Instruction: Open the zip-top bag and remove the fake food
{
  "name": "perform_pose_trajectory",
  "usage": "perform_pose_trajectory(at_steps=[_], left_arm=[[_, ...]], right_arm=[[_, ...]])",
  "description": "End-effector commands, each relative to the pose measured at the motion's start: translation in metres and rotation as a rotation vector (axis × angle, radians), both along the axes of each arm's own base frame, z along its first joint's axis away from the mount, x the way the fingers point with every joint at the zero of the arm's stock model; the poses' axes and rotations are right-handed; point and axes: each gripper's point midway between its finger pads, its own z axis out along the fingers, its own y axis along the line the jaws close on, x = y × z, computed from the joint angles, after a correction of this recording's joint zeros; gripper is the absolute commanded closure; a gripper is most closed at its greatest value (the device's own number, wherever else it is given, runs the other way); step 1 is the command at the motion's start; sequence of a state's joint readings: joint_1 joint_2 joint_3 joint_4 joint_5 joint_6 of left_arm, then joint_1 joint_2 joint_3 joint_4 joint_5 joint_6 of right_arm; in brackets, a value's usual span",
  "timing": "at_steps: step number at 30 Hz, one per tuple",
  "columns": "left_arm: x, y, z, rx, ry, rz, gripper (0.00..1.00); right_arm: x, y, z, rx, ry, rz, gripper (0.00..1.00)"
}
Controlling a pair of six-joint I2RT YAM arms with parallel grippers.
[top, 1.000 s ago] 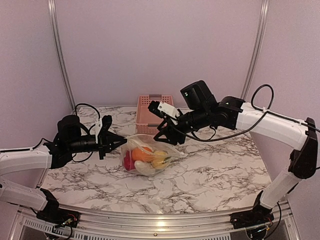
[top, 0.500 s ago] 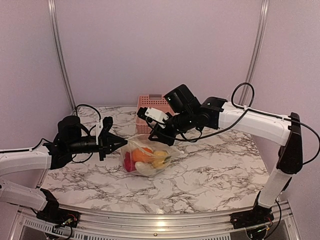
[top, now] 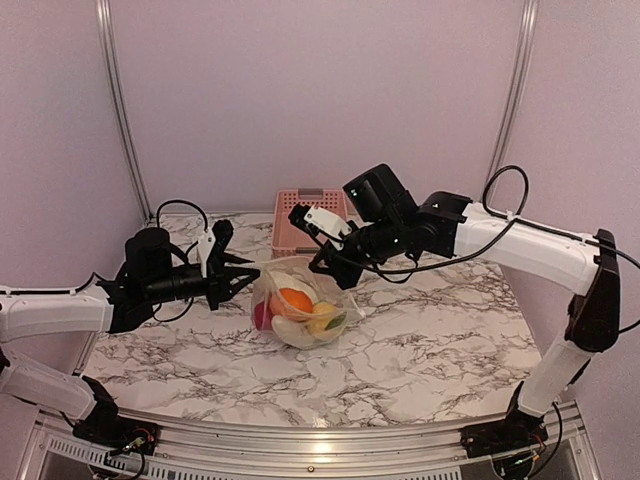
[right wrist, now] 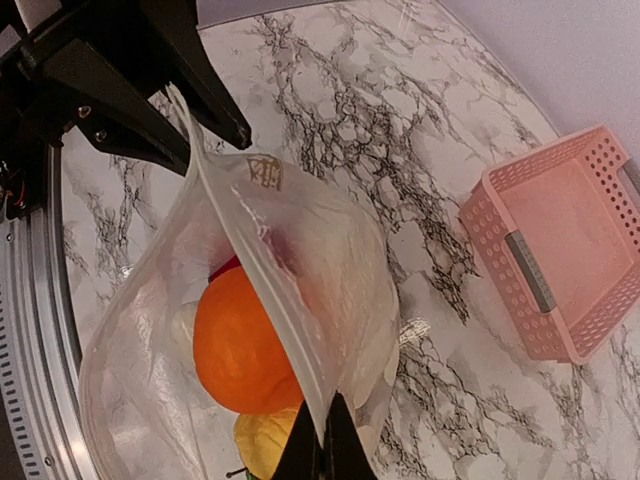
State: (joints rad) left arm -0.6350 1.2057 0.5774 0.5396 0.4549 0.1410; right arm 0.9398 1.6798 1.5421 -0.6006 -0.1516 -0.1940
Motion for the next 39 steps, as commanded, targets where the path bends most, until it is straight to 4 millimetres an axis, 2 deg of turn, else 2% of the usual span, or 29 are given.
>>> perform_pose_trajectory(at_steps=[1,5,10,12,13,15,17,19,22,25,31,35,39], left_arm=[[0.032,-0.011,0.019,-0.087,0.043,0.083,0.72],[0.061,-0.025,0.020,-0.155,0.146,0.140,0.60],[0.088,-0.040,0.014,-0.213,0.256,0.180,0.44],[0.093,-0.043,0.011,-0.240,0.295,0.183,0.33],[0.098,-0.041,0.010,-0.279,0.336,0.218,0.24],[0.104,-0.035,0.006,-0.309,0.372,0.262,0.14],[0.106,-0.028,0.002,-0.335,0.394,0.303,0.02],[0.106,-0.019,0.000,-0.385,0.412,0.336,0.01],[0.098,-0.018,-0.002,-0.414,0.456,0.298,0.01],[0.083,-0.020,-0.010,-0.391,0.507,0.255,0.01],[0.046,-0.007,-0.032,-0.347,0.607,0.256,0.01],[0.016,-0.018,-0.048,-0.280,0.679,0.198,0.01],[-0.006,-0.032,-0.062,-0.246,0.713,0.184,0.01]], right_arm=[[0.005,-0.032,0.039,0.088,0.007,-0.127,1.00],[0.019,-0.070,0.040,0.073,0.028,-0.336,1.00],[0.034,-0.136,0.035,0.030,0.015,-0.655,1.00],[0.036,-0.160,0.032,0.036,0.016,-0.764,1.00],[0.035,-0.167,0.032,0.046,0.015,-0.796,1.00],[0.033,-0.174,0.029,0.065,0.028,-0.833,1.00],[0.032,-0.173,0.024,0.081,0.048,-0.846,1.00],[0.033,-0.170,0.017,0.093,0.068,-0.858,1.00],[0.035,-0.152,0.014,0.153,0.111,-0.828,1.00],[0.034,-0.127,0.016,0.201,0.144,-0.756,1.00],[0.023,-0.074,0.013,0.228,0.210,-0.565,1.00],[0.028,-0.054,0.013,0.240,0.205,-0.539,1.00],[0.039,-0.043,0.017,0.260,0.189,-0.552,1.00]])
